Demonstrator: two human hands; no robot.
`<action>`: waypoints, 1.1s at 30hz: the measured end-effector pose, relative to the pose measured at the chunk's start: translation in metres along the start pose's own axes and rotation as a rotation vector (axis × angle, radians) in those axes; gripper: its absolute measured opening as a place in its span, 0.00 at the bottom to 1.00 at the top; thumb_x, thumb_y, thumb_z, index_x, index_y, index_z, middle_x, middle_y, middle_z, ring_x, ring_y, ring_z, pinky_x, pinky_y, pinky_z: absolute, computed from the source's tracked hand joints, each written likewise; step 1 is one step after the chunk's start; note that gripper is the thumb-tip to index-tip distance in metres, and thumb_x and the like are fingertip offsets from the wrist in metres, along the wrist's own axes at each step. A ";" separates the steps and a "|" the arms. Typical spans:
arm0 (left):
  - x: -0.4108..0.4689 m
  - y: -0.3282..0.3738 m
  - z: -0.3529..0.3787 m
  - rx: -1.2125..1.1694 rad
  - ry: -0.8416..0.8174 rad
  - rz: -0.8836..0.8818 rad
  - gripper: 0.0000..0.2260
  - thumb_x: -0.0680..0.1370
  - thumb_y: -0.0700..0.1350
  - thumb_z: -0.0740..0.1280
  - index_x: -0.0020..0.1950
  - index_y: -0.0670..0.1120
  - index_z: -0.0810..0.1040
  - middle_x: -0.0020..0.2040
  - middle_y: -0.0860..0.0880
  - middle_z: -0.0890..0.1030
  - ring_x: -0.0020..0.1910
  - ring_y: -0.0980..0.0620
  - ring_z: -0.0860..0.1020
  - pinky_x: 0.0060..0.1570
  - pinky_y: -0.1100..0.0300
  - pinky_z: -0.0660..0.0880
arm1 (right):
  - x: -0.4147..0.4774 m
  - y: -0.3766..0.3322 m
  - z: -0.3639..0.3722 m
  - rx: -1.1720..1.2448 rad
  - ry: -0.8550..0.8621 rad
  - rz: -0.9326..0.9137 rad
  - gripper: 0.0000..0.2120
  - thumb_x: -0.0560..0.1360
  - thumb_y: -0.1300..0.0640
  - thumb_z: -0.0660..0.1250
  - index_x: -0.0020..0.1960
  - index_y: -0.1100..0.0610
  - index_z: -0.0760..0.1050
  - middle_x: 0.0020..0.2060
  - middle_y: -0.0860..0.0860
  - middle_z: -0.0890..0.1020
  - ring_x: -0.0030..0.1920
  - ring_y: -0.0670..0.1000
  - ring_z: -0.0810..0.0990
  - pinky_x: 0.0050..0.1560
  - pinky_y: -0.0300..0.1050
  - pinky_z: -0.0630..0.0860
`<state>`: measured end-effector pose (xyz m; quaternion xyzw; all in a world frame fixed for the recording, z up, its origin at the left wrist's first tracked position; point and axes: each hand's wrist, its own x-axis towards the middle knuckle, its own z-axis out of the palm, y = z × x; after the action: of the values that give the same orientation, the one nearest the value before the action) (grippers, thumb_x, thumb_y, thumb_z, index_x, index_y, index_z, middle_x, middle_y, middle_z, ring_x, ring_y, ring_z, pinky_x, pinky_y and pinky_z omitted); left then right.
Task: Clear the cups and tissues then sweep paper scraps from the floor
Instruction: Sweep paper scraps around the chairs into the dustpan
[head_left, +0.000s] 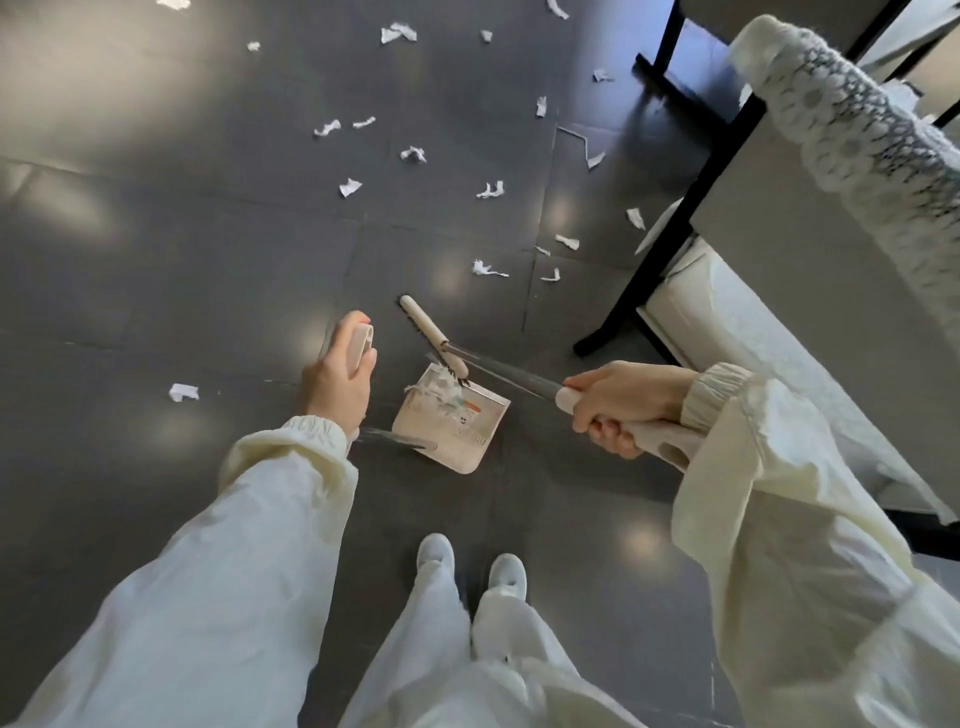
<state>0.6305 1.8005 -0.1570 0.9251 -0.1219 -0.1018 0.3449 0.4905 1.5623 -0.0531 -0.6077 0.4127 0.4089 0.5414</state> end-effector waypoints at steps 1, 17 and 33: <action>-0.004 -0.007 -0.007 -0.007 0.022 -0.017 0.12 0.79 0.44 0.61 0.60 0.57 0.69 0.33 0.47 0.72 0.30 0.37 0.73 0.35 0.45 0.78 | 0.000 -0.008 0.004 -0.010 -0.004 -0.009 0.26 0.78 0.68 0.55 0.75 0.57 0.60 0.20 0.51 0.65 0.15 0.43 0.63 0.17 0.30 0.61; 0.005 -0.220 -0.194 -0.101 0.339 -0.302 0.16 0.78 0.44 0.63 0.57 0.64 0.67 0.32 0.47 0.74 0.31 0.39 0.77 0.37 0.48 0.79 | 0.087 -0.212 0.221 -0.156 -0.123 -0.092 0.15 0.78 0.69 0.54 0.56 0.52 0.64 0.21 0.51 0.65 0.15 0.44 0.63 0.18 0.29 0.62; 0.064 -0.399 -0.356 -0.085 0.373 -0.445 0.14 0.79 0.44 0.63 0.61 0.59 0.69 0.38 0.46 0.76 0.35 0.35 0.78 0.37 0.47 0.78 | 0.166 -0.412 0.396 -0.469 -0.050 -0.087 0.13 0.76 0.67 0.56 0.34 0.58 0.63 0.27 0.53 0.66 0.24 0.47 0.65 0.23 0.36 0.64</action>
<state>0.8501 2.2917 -0.1642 0.9165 0.1541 -0.0080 0.3691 0.9136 1.9764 -0.1096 -0.7235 0.2664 0.4849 0.4127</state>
